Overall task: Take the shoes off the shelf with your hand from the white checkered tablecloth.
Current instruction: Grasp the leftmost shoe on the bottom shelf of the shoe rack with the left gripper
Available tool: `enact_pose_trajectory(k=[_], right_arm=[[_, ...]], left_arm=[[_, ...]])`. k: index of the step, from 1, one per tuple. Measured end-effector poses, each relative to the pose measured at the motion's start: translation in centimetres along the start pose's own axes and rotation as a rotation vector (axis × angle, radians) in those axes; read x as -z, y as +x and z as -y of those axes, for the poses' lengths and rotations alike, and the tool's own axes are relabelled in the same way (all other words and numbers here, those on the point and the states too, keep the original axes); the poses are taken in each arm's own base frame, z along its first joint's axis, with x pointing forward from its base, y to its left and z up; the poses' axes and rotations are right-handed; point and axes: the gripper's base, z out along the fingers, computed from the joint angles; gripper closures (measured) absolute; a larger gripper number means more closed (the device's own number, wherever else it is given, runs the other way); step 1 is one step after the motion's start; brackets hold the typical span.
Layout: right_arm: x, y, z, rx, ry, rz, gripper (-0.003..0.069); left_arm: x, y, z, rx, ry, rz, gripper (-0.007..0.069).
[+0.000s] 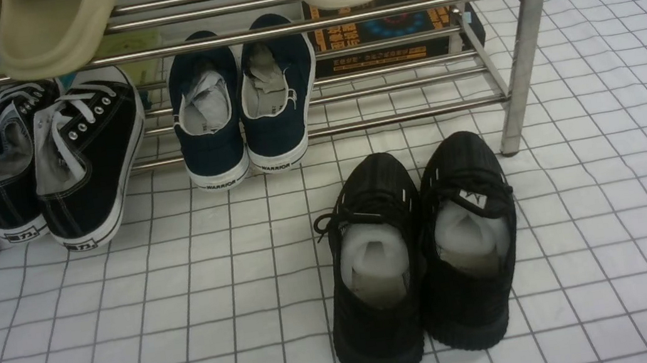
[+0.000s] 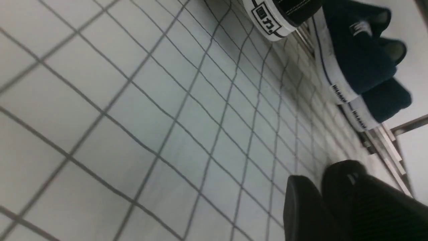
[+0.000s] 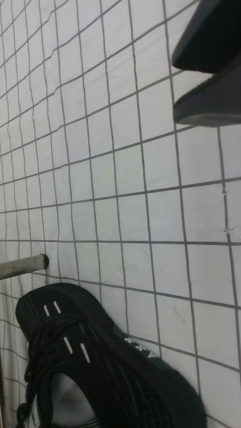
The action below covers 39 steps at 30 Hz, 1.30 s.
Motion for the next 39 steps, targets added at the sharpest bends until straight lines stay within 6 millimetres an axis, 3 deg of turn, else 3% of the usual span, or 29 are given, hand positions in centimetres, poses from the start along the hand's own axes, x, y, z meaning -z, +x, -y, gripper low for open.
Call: enact_pose_trajectory(k=[3, 8, 12, 16, 18, 20, 21, 22, 23, 24, 25, 27, 32, 36, 39], right_arm=[[0.0, 0.0, 0.0, 0.0, 0.0, 0.0, 0.0473], [0.0, 0.0, 0.0, 0.0, 0.0, 0.0, 0.0464], [0.0, 0.0, 0.0, 0.0, 0.0, 0.0, 0.0459], [0.0, 0.0, 0.0, 0.0, 0.0, 0.0, 0.0457], [0.0, 0.0, 0.0, 0.0, 0.0, 0.0, 0.0457], [0.0, 0.0, 0.0, 0.0, 0.0, 0.0, 0.0456], [0.0, 0.0, 0.0, 0.0, 0.0, 0.0, 0.0456], [0.0, 0.0, 0.0, 0.0, 0.0, 0.0, 0.0456], [0.0, 0.0, 0.0, 0.0, 0.0, 0.0, 0.0456], [0.0, 0.0, 0.0, 0.0, 0.0, 0.0, 0.0456], [0.0, 0.0, 0.0, 0.0, 0.0, 0.0, 0.0456], [0.0, 0.0, 0.0, 0.0, 0.0, 0.0, 0.0456], [0.0, 0.0, 0.0, 0.0, 0.0, 0.0, 0.0453], [0.0, 0.0, 0.0, 0.0, 0.0, 0.0, 0.0447], [0.0, 0.0, 0.0, 0.0, 0.0, 0.0, 0.0442]], left_arm=[[0.0, -0.2, 0.2, 0.023, 0.022, 0.026, 0.0385], [0.2, -1.0, 0.6, -0.168, 0.036, 0.104, 0.0385], [1.4, -3.2, 3.2, -0.263, 0.11, 0.214, 0.0398], [1.9, -5.2, 5.7, -0.281, 0.129, 0.245, 0.0468], [0.9, -6.3, 7.1, -0.278, 0.045, 0.15, 0.0568], [-0.6, -6.9, 7.9, -0.27, -0.122, -0.043, 0.061], [-0.8, -7.0, 7.9, -0.272, -0.14, -0.064, 0.0614], [-1.9, -7.2, 8.1, -0.304, -0.291, -0.243, 0.062], [-2.1, -7.3, 8.2, -0.311, -0.309, -0.265, 0.062], [-3.3, -7.7, 8.2, -0.375, -0.432, -0.414, 0.062], [-3.4, -7.8, 8.4, -0.382, -0.448, -0.435, 0.062], [-5.4, -9.2, 9.0, -0.462, -0.559, -0.532, 0.0619], [-8.0, -11.7, 9.0, -0.521, -0.694, -0.502, 0.0617], [-9.9, -14.3, 7.5, -0.427, -0.772, -0.491, 0.0612], [-11.6, -17.4, 6.7, -0.267, -0.697, -0.478, 0.061]])
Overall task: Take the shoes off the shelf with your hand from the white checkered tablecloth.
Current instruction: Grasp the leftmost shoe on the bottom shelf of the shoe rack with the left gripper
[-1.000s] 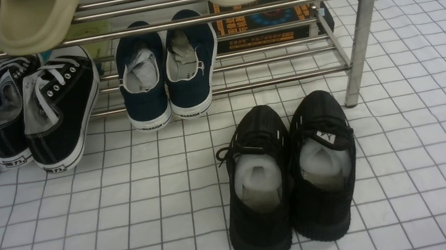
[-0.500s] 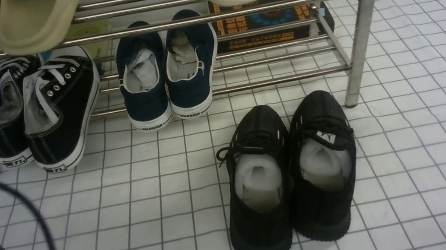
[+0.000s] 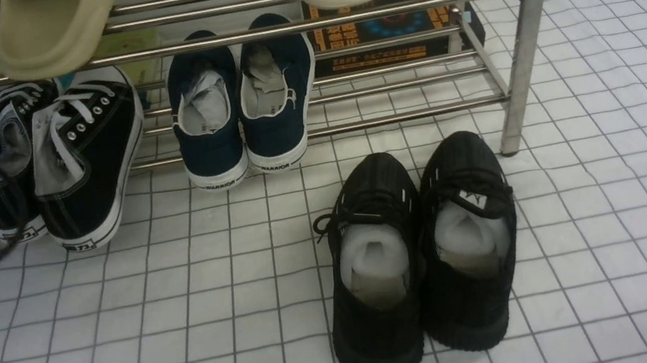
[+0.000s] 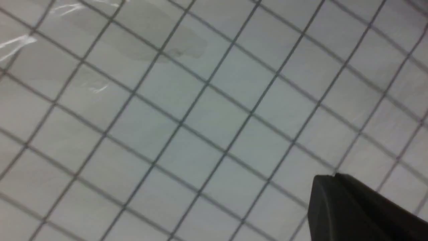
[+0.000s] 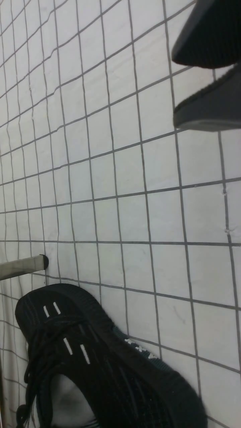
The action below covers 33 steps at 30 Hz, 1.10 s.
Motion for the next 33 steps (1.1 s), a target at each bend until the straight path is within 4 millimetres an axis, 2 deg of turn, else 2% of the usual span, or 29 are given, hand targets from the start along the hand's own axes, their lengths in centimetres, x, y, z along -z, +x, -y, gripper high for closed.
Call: enact_pose_trajectory(k=[2, 3, 4, 6, 10, 13, 14, 17, 21, 28, 33], right_arm=[[0.0, 0.0, 0.0, 0.0, 0.0, 0.0, 0.044], [0.0, 0.0, 0.0, 0.0, 0.0, 0.0, 0.0439], [0.0, 0.0, 0.0, 0.0, 0.0, 0.0, 0.0438], [0.0, 0.0, 0.0, 0.0, 0.0, 0.0, 0.0438], [0.0, 0.0, 0.0, 0.0, 0.0, 0.0, 0.0438], [0.0, 0.0, 0.0, 0.0, 0.0, 0.0, 0.0434], [0.0, 0.0, 0.0, 0.0, 0.0, 0.0, 0.0433], [0.0, 0.0, 0.0, 0.0, 0.0, 0.0, 0.0428], [0.0, 0.0, 0.0, 0.0, 0.0, 0.0, 0.0424], [0.0, 0.0, 0.0, 0.0, 0.0, 0.0, 0.042], [0.0, 0.0, 0.0, 0.0, 0.0, 0.0, 0.042]], left_arm=[[0.3, -2.0, 0.3, 0.058, 0.106, 0.023, 0.0608], [0.2, -2.0, 0.3, 0.064, 0.114, 0.018, 0.0608], [0.5, -3.5, 0.8, 0.086, 0.184, 0.042, 0.0604], [0.6, -5.3, 2.0, 0.106, 0.284, 0.057, 0.059], [0.1, -6.8, 3.6, 0.081, 0.359, 0.056, 0.0542], [-1.0, -7.9, 5.4, 0.034, 0.382, 0.054, 0.0446], [-1.4, -8.5, 5.9, 0.018, 0.379, 0.07, 0.0393], [-2.8, -9.3, 6.0, 0.0, 0.345, 0.098, 0.0283], [-4.6, -10.0, 5.7, 0.005, 0.314, 0.119, 0.0197], [-6.7, -10.3, 5.6, 0.02, 0.295, 0.101, 0.0174], [-9.0, -10.3, 5.5, 0.051, 0.29, 0.055, 0.0174]])
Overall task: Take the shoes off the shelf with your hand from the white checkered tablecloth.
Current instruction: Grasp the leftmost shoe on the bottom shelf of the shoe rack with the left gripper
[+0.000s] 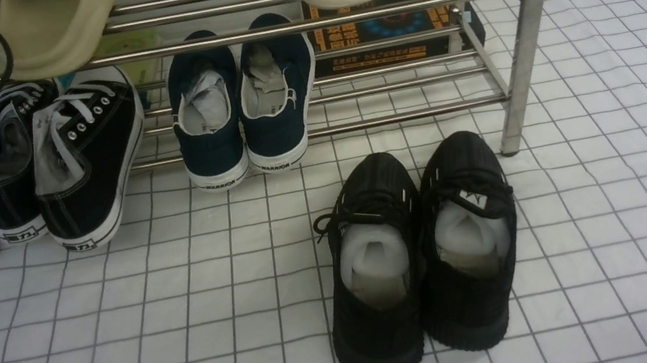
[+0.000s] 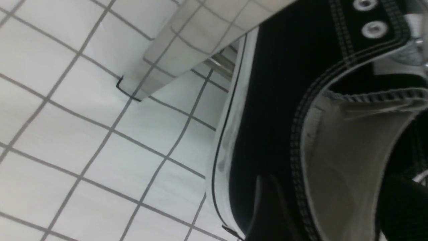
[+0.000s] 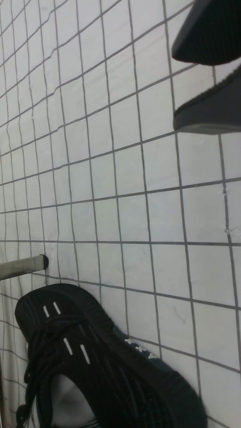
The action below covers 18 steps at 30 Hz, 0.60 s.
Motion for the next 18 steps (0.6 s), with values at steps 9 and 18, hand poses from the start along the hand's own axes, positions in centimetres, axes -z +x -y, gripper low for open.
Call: enact_pose_trajectory(k=[9, 18], right_arm=[[0.0, 0.0, 0.0, 0.0, 0.0, 0.0, 0.042], [0.0, 0.0, 0.0, 0.0, 0.0, 0.0, 0.042]], left_arm=[[-2.7, -0.1, -1.1, 0.041, -0.016, 0.0, 0.021], [-3.3, 0.1, -1.5, 0.022, -0.038, -0.025, 0.0535]])
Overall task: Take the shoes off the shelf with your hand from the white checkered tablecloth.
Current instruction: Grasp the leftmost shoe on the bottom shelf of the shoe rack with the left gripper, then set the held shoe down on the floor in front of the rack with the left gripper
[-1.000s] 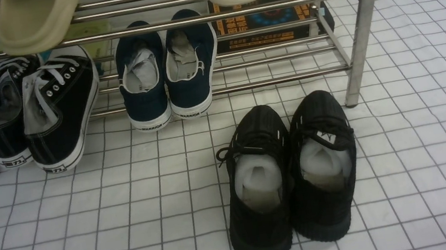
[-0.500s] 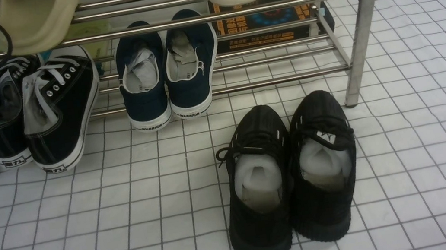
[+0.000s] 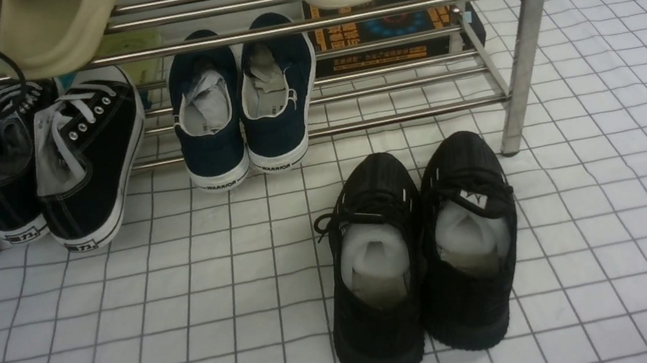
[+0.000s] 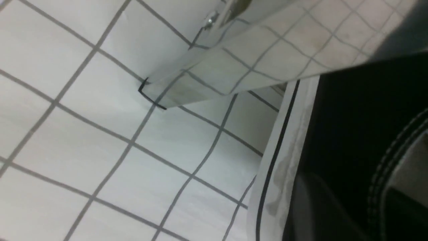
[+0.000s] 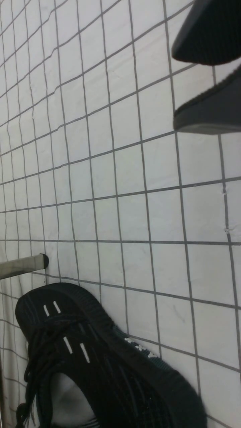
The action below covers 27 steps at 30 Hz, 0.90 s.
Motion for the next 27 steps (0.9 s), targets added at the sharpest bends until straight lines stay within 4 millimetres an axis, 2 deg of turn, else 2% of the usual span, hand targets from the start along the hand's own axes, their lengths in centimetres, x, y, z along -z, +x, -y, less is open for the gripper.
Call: enact_pose_trajectory(k=[1, 3, 8, 9, 10, 12, 17, 19, 21, 23, 24, 27], right_arm=[[0.0, 0.0, 0.0, 0.0, 0.0, 0.0, 0.042], [0.0, 0.0, 0.0, 0.0, 0.0, 0.0, 0.042], [0.0, 0.0, 0.0, 0.0, 0.0, 0.0, 0.042], [0.0, 0.0, 0.0, 0.0, 0.0, 0.0, 0.042], [0.0, 0.0, 0.0, 0.0, 0.0, 0.0, 0.042], [0.0, 0.0, 0.0, 0.0, 0.0, 0.0, 0.042], [0.0, 0.0, 0.0, 0.0, 0.0, 0.0, 0.042], [0.0, 0.0, 0.0, 0.0, 0.0, 0.0, 0.042], [0.0, 0.0, 0.0, 0.0, 0.0, 0.0, 0.042], [0.0, 0.0, 0.0, 0.0, 0.0, 0.0, 0.042], [0.0, 0.0, 0.0, 0.0, 0.0, 0.0, 0.042], [0.0, 0.0, 0.0, 0.0, 0.0, 0.0, 0.042]], left_arm=[[0.1, 0.1, -0.1, -0.005, -0.008, -0.007, 0.0578], [0.6, 0.1, -0.1, -0.014, -0.023, -0.013, 0.0601], [3.7, 0.7, 0.3, -0.034, -0.082, -0.044, 0.061], [5.4, 1.0, 0.4, -0.063, -0.125, -0.052, 0.0611], [5.9, 1.1, 0.4, -0.069, -0.136, -0.053, 0.0611], [8.7, 1.6, 0.6, -0.1, -0.193, -0.051, 0.0611], [13.6, 3.0, 0.4, -0.15, -0.316, -0.053, 0.0612], [14.3, 3.6, 0.2, -0.157, -0.344, -0.074, 0.0612], [14.9, 5.2, -0.5, -0.154, -0.374, -0.108, 0.0612], [14.7, 6.8, -1.3, -0.145, -0.39, -0.133, 0.0612], [14.6, 6.9, -1.4, -0.142, -0.391, -0.135, 0.0612], [12.9, 9.0, -2.9, -0.133, -0.4, -0.164, 0.0612]])
